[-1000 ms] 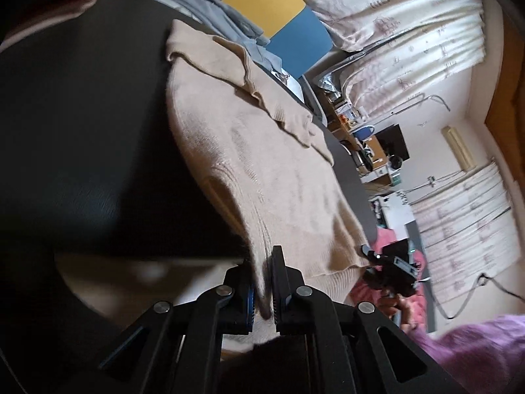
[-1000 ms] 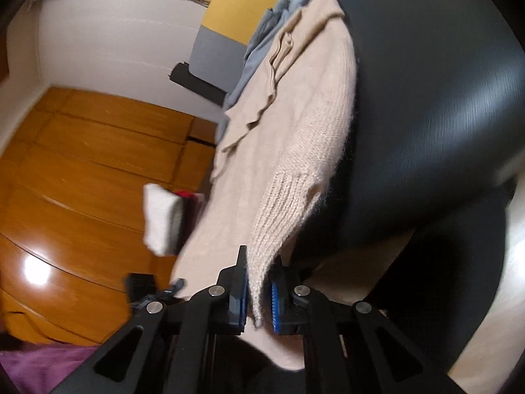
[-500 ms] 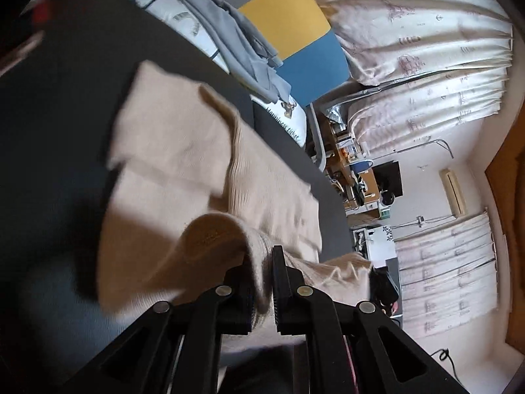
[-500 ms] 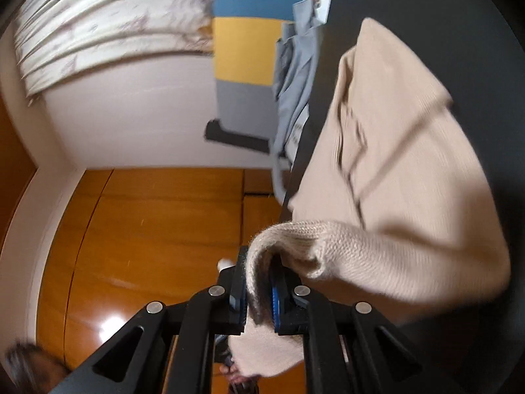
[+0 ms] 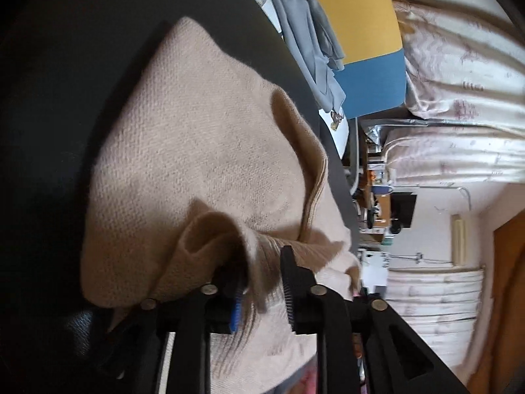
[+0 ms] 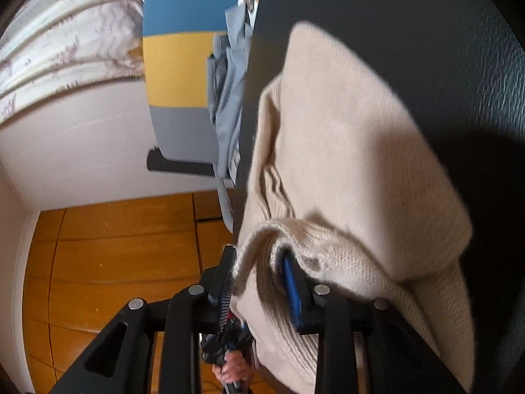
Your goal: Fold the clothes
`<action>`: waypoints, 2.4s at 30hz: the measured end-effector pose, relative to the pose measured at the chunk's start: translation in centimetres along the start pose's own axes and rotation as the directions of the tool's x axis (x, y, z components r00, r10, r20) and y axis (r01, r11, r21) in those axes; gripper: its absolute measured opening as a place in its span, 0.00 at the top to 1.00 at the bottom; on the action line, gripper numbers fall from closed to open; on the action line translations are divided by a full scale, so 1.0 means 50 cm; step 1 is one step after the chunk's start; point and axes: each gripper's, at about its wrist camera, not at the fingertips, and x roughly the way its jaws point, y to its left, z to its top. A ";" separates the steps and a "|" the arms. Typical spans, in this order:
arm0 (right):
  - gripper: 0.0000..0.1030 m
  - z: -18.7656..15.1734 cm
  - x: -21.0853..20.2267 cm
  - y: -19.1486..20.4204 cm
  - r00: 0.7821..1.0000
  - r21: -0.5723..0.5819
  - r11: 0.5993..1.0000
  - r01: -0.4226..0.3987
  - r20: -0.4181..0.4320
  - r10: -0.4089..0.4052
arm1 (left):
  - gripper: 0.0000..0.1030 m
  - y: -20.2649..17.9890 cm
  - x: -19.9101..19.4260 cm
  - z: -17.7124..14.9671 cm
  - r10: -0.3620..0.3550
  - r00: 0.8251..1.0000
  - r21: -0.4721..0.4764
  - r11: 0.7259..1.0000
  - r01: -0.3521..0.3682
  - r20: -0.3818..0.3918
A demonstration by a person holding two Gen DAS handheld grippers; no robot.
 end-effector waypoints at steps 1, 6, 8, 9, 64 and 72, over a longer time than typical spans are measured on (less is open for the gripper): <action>0.72 0.005 0.005 -0.002 1.000 0.026 1.000 -0.007 -0.024 0.008 | 0.76 -0.001 0.000 0.002 -0.011 1.000 -0.021 1.000 0.011 -0.006; 0.70 0.040 0.032 0.016 0.991 0.104 0.991 -0.086 -0.092 0.096 | 0.52 -0.040 0.004 0.034 -0.080 0.997 -0.075 0.994 0.082 0.023; 0.67 0.063 0.018 0.019 0.993 0.097 0.989 -0.115 -0.029 0.119 | 0.46 -0.040 0.003 0.057 -0.086 0.993 -0.105 0.990 0.094 0.079; 0.66 0.075 0.011 0.018 0.992 0.095 0.987 -0.129 0.007 0.129 | 0.40 -0.037 0.001 0.067 -0.083 0.991 -0.120 0.988 0.096 0.106; 0.73 0.023 -0.087 0.142 0.927 -0.441 0.818 0.370 0.112 -0.359 | 0.38 -0.047 -0.026 0.092 0.104 0.958 -0.083 0.993 -0.084 0.267; 0.78 -0.004 -0.039 0.116 0.901 -0.495 0.773 0.397 0.051 -0.430 | 0.34 -0.086 0.021 -0.037 0.226 0.910 0.250 0.913 -0.323 0.349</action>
